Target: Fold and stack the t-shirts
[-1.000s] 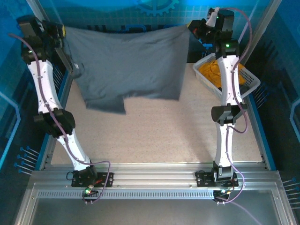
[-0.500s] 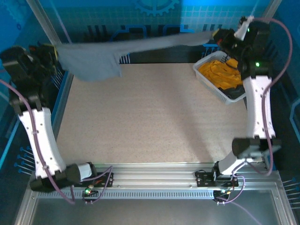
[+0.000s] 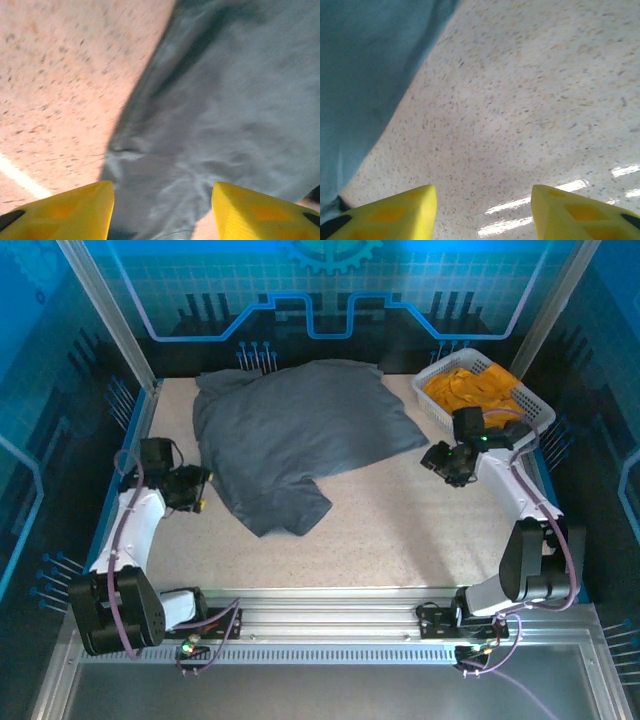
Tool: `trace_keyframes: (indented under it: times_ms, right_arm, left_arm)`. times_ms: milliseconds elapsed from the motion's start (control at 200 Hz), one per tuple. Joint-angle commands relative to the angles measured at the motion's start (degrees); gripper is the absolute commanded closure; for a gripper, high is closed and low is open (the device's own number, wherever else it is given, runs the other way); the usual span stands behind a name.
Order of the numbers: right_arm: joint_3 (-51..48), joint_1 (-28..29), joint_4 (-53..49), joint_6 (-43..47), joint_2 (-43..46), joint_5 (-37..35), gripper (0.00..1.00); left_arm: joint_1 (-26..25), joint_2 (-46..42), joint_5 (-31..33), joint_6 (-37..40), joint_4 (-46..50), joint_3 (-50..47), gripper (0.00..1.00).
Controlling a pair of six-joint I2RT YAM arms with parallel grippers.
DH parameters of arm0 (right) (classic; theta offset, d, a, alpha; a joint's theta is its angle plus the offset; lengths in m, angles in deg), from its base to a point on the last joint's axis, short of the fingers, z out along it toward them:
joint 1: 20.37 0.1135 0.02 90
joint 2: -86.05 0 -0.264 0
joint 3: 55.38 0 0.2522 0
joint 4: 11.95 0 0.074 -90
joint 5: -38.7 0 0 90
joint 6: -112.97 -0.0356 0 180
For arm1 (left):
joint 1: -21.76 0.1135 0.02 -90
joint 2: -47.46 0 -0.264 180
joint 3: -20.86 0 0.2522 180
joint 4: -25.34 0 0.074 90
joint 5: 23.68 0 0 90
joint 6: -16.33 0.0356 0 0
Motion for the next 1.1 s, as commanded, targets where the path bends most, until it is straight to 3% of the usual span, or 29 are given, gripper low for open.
trace_keyframes:
  times_ms: [0, 210, 335, 540, 815, 955, 1095]
  right_arm:
    - [-1.3, 4.4, -0.2, 2.0, 2.2, -4.6, 0.48]
    - [-0.7, 5.9, 3.3, 4.5, -0.8, -4.3, 0.53]
    - [4.6, 5.6, 5.2, 8.2, -8.2, -0.9, 0.61]
    - [14.9, 3.6, 4.3, 10.8, -21.2, -0.9, 0.61]
    - [32.2, 2.6, -2.5, 12.6, -37.9, -2.1, 0.61]
    - [42.7, 4.0, -12.4, 14.6, -47.4, -2.9, 0.62]
    - [47.1, 5.9, -19.8, 16.1, -51.9, -4.9, 0.63]
  left_arm:
    - [-2.7, -2.8, -0.3, 0.7, -2.0, -4.4, 0.50]
    - [-10.1, 3.1, 0.7, -5.4, -6.2, -2.9, 0.61]
    - [-14.7, 8.4, 1.7, -10.0, -10.5, -1.6, 0.68]
    - [-19.7, 17.6, 4.4, -15.5, -12.5, 3.0, 0.72]
    - [-19.6, 24.2, 9.4, -17.7, -9.4, 3.4, 0.76]
    - [-17.9, 23.5, 8.5, -17.7, -9.2, 0.6, 0.77]
    - [-15.3, 20.4, 9.2, -15.7, -6.0, -1.9, 0.77]
